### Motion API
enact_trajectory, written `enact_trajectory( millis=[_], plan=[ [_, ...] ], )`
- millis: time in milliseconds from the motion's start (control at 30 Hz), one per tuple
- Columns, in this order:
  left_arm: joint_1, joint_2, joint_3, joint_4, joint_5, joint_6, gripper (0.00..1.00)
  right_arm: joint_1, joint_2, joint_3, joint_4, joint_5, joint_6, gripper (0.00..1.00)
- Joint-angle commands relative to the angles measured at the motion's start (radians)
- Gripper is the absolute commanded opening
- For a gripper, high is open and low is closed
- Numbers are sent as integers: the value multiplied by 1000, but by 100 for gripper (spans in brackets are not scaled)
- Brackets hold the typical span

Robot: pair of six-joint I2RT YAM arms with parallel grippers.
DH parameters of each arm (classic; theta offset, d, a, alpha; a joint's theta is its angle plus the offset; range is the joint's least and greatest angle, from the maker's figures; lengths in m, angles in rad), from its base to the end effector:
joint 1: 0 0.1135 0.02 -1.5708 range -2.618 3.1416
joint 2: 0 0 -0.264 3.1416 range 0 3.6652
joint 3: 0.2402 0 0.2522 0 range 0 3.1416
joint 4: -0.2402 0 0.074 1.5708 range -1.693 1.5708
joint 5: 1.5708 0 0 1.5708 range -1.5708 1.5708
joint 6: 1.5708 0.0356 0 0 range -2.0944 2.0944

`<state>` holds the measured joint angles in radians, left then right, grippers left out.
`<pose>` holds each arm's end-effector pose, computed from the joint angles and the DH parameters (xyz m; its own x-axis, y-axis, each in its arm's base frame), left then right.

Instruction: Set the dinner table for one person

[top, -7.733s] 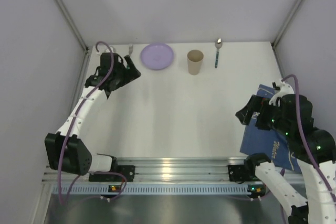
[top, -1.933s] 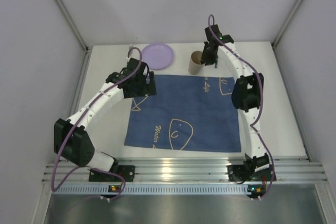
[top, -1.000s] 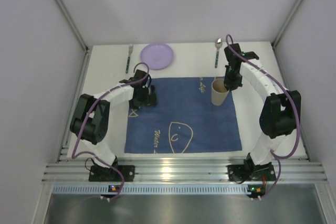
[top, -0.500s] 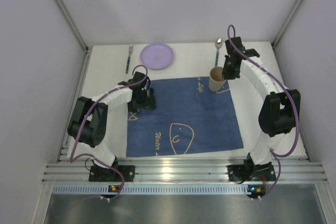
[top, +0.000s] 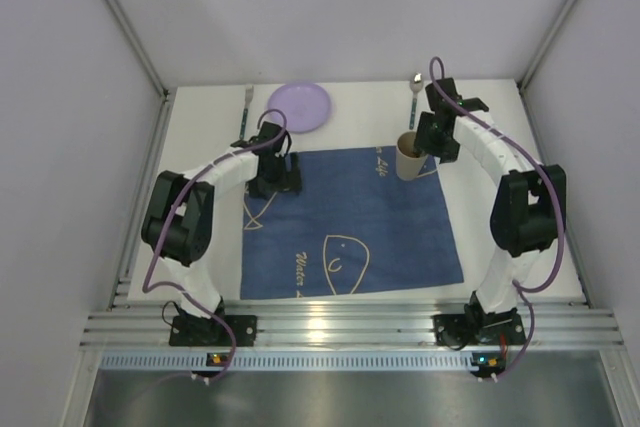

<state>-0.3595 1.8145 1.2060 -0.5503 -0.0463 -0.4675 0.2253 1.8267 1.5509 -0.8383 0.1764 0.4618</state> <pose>0.3402 -0.1261 0.1785 -0.9163 -0.1365 -0.3766 -0.0883 0.9858 -0.1426 0.3786 0.0804 0.2621 -0.8476 0.2558 -0.4650 0.2604 0.9639 0.0555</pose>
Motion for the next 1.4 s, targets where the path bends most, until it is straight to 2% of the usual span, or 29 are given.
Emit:
enact_trajectory(
  millis=[0, 133, 333, 533, 667, 767, 900, 1000, 1100, 1133, 1233, 1267, 1300, 1367],
  plan=[
    [13, 9, 75, -23, -24, 23, 96, -4, -3, 11, -1, -17, 0, 63],
    [51, 17, 176, -40, -11, 20, 96, -6, -9, 60, 7, -34, -26, 75],
    [120, 137, 404, -17, 32, -11, 97, -4, -76, 120, -24, -46, -41, 85],
    [159, 274, 512, 145, 28, -89, 96, -7, -247, 29, -22, -17, -45, 88],
    [177, 433, 670, 121, 40, -131, 96, -21, -323, -35, -48, -5, -35, 88],
    [189, 537, 762, 167, 150, -166, 95, -35, -365, -83, -48, 3, -34, 88],
    [192, 638, 864, 144, 152, -209, 94, -64, -386, -109, -59, 5, -41, 88],
    [192, 684, 900, 136, 143, -235, 89, -92, -385, -109, -68, 6, -51, 88],
    [192, 726, 938, 118, 161, -246, 65, -119, -365, -104, -42, 6, -64, 88],
    [192, 735, 949, 110, 169, -246, 48, -135, -341, -103, -35, 5, -68, 88],
    [192, 753, 971, 101, 200, -235, 26, -167, -262, -83, 30, -11, -78, 88],
    [192, 752, 971, 98, 204, -234, 5, -178, -239, -68, 54, -26, -81, 88],
    [194, 747, 975, 92, 207, -230, 0, -188, -210, -52, 80, -49, -83, 88],
    [192, 714, 971, 89, 226, -223, 0, -216, -103, 27, 129, -110, -71, 88]
  ],
)
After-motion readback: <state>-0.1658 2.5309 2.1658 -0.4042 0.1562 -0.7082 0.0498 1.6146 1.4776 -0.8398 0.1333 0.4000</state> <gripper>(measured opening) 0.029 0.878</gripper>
